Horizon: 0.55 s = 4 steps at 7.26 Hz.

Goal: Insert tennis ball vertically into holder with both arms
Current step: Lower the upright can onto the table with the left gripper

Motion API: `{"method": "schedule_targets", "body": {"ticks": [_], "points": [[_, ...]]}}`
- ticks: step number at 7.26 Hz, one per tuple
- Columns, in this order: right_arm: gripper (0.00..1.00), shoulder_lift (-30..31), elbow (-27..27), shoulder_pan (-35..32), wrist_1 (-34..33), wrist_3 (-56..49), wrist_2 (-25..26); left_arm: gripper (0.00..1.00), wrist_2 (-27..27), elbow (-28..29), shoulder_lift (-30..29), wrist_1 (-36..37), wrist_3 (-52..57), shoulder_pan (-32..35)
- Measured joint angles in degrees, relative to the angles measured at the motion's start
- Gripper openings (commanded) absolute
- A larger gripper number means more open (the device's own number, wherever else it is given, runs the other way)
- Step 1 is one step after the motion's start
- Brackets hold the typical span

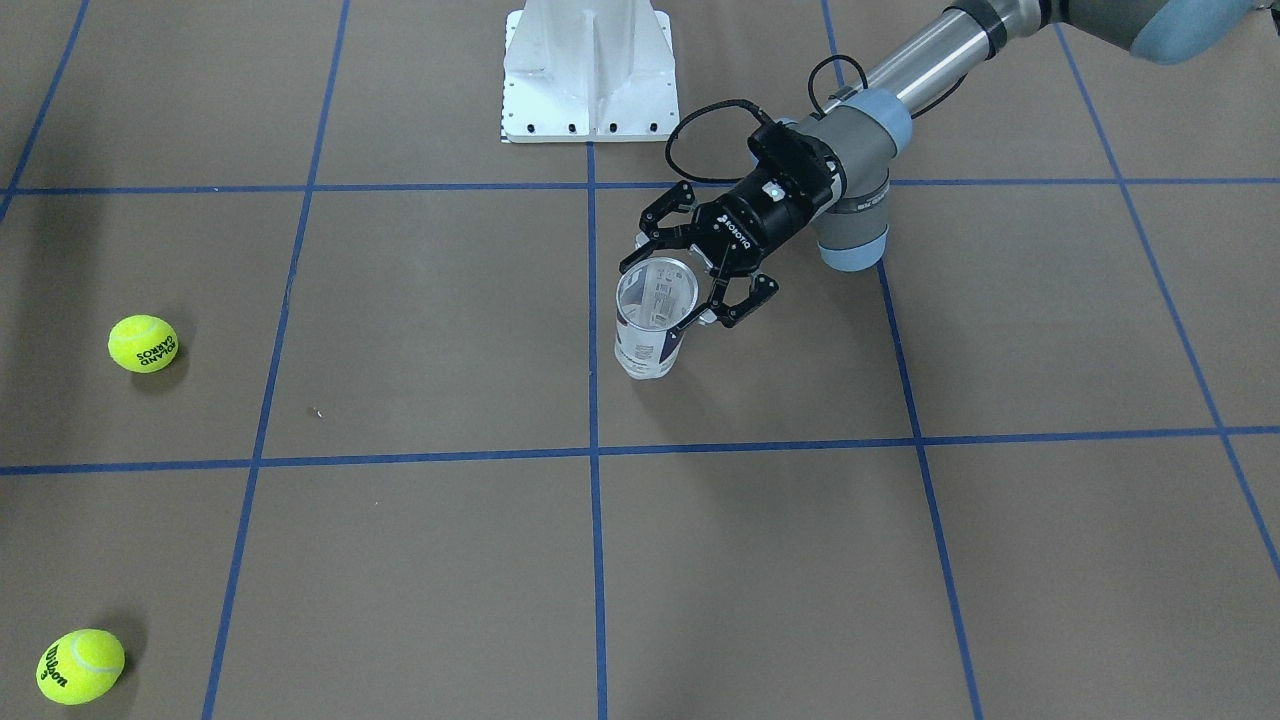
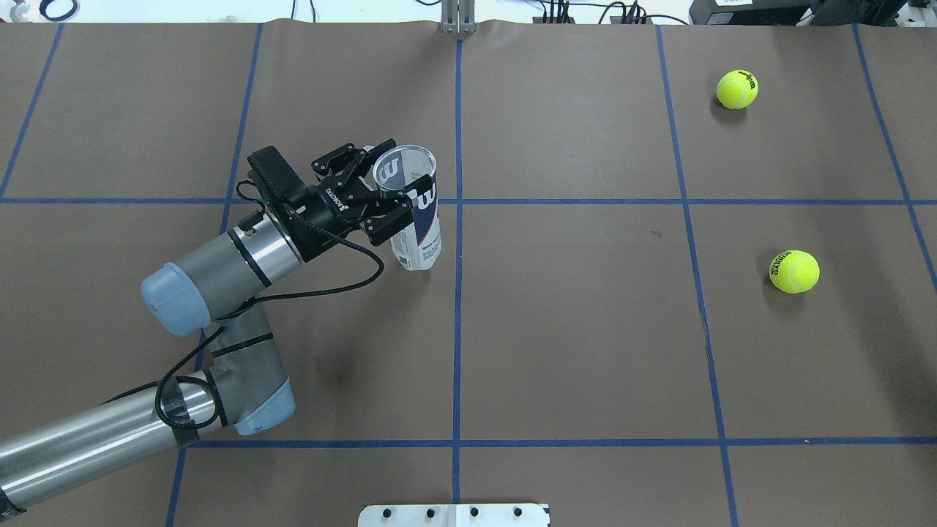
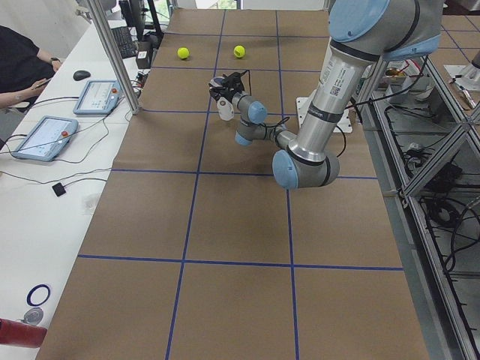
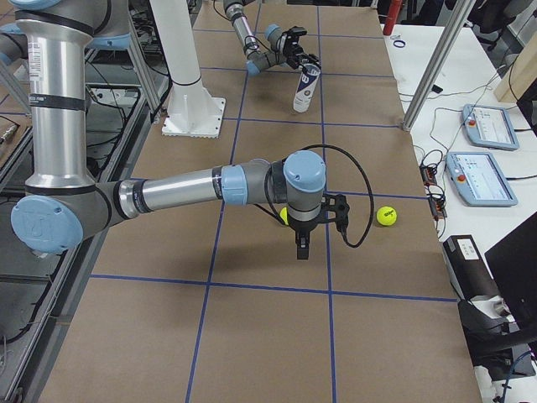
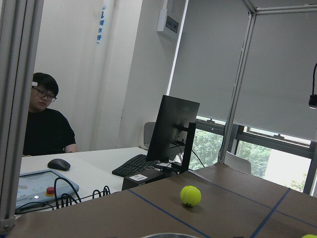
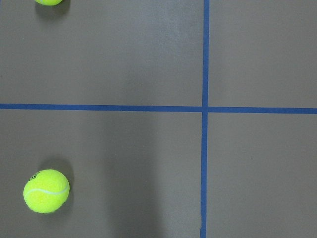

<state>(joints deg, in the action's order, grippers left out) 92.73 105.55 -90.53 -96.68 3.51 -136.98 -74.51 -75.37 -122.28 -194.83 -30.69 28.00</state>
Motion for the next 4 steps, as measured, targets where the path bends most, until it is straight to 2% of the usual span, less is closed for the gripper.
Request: {"method": "schedule_targets", "body": {"ticks": [2,4], "points": [[0.99,0.0,-0.1,0.0,0.0,0.0,0.0,0.62,0.1,0.3,0.1,0.0,0.1,-0.5],[0.99,0.0,-0.1,0.0,0.0,0.0,0.0,0.69,0.1,0.5,0.2,0.0,0.1,-0.8]]}}
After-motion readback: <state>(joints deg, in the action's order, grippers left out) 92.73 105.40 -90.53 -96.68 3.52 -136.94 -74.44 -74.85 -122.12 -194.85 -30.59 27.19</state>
